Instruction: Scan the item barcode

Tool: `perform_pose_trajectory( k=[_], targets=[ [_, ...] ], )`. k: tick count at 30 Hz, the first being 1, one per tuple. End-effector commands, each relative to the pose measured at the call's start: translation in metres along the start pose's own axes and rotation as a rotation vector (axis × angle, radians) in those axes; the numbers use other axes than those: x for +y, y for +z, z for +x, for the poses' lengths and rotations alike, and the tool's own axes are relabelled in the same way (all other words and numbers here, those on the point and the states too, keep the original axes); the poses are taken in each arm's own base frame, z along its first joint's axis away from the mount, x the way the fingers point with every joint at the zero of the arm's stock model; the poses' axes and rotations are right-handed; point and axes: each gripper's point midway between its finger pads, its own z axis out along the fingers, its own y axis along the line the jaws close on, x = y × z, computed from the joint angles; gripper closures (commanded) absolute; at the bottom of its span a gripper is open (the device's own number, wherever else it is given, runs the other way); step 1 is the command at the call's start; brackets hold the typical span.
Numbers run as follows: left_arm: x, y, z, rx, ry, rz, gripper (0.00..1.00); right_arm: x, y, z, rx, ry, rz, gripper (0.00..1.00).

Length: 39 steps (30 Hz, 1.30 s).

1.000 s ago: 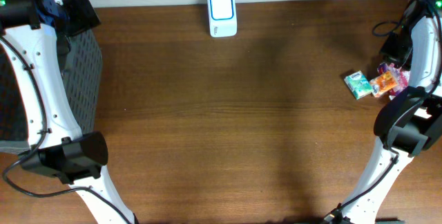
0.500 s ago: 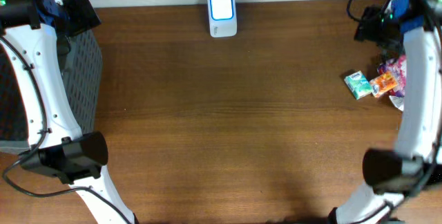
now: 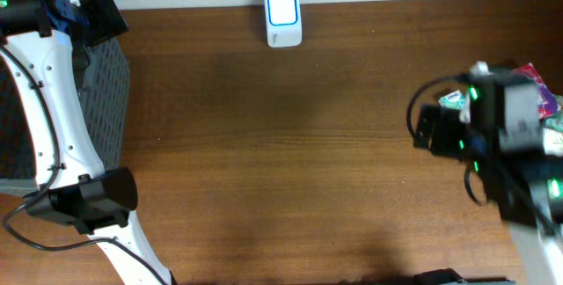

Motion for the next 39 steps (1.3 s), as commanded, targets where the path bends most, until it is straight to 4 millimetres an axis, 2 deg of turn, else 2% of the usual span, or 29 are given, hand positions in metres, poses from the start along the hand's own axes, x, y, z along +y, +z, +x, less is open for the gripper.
perform_pose_trajectory(
  k=[1,7,14,17,22,25,28,30,35,39],
  targets=[
    [0.001,-0.004,-0.001,-0.007,-0.01,0.006,0.01,-0.008,-0.001,0.029,0.012,-0.014,0.011,0.01],
    [0.001,-0.004,-0.001,-0.007,-0.01,0.006,0.01,-0.01,0.011,0.042,0.092,-0.038,0.036,0.01],
    [0.001,-0.004,-0.001,-0.007,-0.01,0.006,0.01,0.004,0.038,0.048,0.188,-0.052,0.007,0.01],
    [0.001,-0.004,-0.001,-0.007,-0.01,0.006,0.01,0.005,0.038,0.046,0.13,-0.043,-0.009,0.01],
    [0.001,-0.004,-0.001,-0.007,-0.01,0.007,0.01,0.003,0.052,0.067,-0.014,-0.011,-0.049,0.01],
    [0.001,-0.004,-0.001,-0.007,-0.01,0.006,0.01,0.024,0.068,0.08,-0.186,-0.173,-0.186,0.01],
    [0.001,-0.004,-0.001,-0.007,-0.01,0.006,0.01,0.025,0.08,0.087,-0.365,-0.161,-0.208,0.01],
    [0.001,-0.003,-0.001,-0.007,-0.009,0.006,0.01,0.02,0.078,0.091,-0.459,-0.135,-0.22,0.01],
    [0.001,-0.004,-0.001,-0.007,-0.01,0.006,0.01,0.007,0.074,0.099,-0.535,-0.095,-0.214,0.01],
    [0.001,-0.004,-0.001,-0.007,-0.01,0.006,0.01,0.004,0.081,0.107,-0.6,-0.083,-0.209,0.01]
  ],
)
